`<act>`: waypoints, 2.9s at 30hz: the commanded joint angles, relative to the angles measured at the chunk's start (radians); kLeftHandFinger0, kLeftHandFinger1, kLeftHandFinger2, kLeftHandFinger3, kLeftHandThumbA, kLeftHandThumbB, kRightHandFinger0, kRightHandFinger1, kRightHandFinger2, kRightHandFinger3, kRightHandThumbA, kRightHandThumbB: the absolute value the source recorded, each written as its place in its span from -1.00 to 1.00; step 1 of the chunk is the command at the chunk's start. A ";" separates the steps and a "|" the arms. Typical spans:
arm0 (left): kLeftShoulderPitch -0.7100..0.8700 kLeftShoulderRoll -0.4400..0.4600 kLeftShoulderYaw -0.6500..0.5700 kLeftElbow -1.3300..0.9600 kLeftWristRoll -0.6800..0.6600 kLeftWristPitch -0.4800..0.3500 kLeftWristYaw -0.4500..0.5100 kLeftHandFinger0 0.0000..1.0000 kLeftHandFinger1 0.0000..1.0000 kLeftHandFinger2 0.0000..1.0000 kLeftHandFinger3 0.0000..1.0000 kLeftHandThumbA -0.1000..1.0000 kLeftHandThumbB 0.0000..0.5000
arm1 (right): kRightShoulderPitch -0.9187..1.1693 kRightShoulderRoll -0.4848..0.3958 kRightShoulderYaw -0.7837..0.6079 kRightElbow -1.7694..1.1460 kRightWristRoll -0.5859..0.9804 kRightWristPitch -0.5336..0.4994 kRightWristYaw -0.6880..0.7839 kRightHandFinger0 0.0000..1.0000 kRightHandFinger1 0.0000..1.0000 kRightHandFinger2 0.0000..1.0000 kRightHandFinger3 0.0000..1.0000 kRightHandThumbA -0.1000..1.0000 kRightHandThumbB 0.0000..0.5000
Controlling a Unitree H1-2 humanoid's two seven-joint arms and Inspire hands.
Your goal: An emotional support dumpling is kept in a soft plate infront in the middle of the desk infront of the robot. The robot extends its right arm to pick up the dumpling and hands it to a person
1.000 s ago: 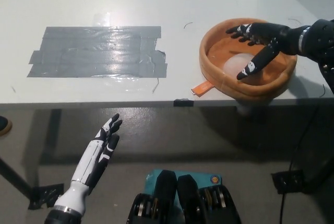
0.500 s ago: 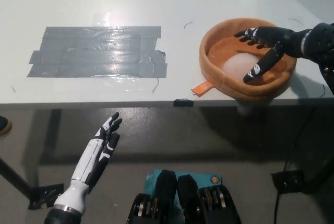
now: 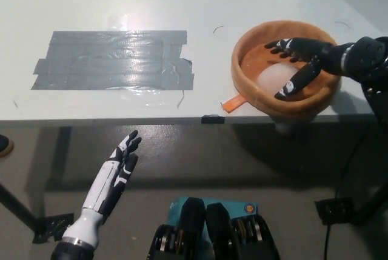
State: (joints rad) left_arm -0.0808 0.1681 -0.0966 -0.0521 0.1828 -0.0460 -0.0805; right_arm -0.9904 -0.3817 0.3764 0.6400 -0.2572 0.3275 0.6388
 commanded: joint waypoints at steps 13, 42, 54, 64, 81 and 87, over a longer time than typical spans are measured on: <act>-0.036 0.001 0.016 -0.027 -0.008 0.000 0.003 1.00 1.00 1.00 1.00 1.00 -0.87 | -0.053 0.034 0.047 0.146 -0.031 -0.128 0.051 1.00 1.00 1.00 1.00 1.00 0.80; -0.071 0.005 0.028 -0.012 0.000 0.004 0.007 1.00 1.00 1.00 1.00 1.00 -0.76 | -0.064 -0.018 0.161 0.295 -0.260 -0.250 -0.438 -0.26 0.60 1.00 0.36 -1.00 -0.33; -0.084 0.010 0.029 -0.010 0.000 0.009 0.001 1.00 1.00 1.00 1.00 1.00 -0.74 | -0.031 0.008 0.029 0.202 -0.222 -0.304 -0.533 -0.70 0.44 1.00 1.00 -1.00 -0.30; -0.090 0.011 0.028 -0.006 0.004 0.004 0.002 1.00 1.00 1.00 1.00 1.00 -0.77 | -0.040 0.047 -0.205 0.013 -0.075 -0.264 -0.512 -0.70 0.30 0.89 1.00 -1.00 -0.48; -0.102 0.012 0.023 0.007 0.012 -0.005 0.001 1.00 1.00 1.00 1.00 1.00 -0.80 | -0.046 0.131 -0.360 -0.300 0.028 -0.104 -0.498 -0.48 0.47 1.00 0.88 -1.00 -0.42; -0.060 0.007 0.016 -0.018 0.013 0.002 -0.001 1.00 1.00 1.00 1.00 1.00 -0.85 | -0.014 0.170 -0.354 -0.324 0.026 -0.101 -0.518 -0.53 0.40 0.98 0.88 -1.00 -0.42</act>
State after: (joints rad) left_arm -0.1518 0.1679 -0.0780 -0.0342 0.1867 -0.0323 -0.0805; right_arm -0.9784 -0.2202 0.0334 0.3538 -0.2537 0.2089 0.1444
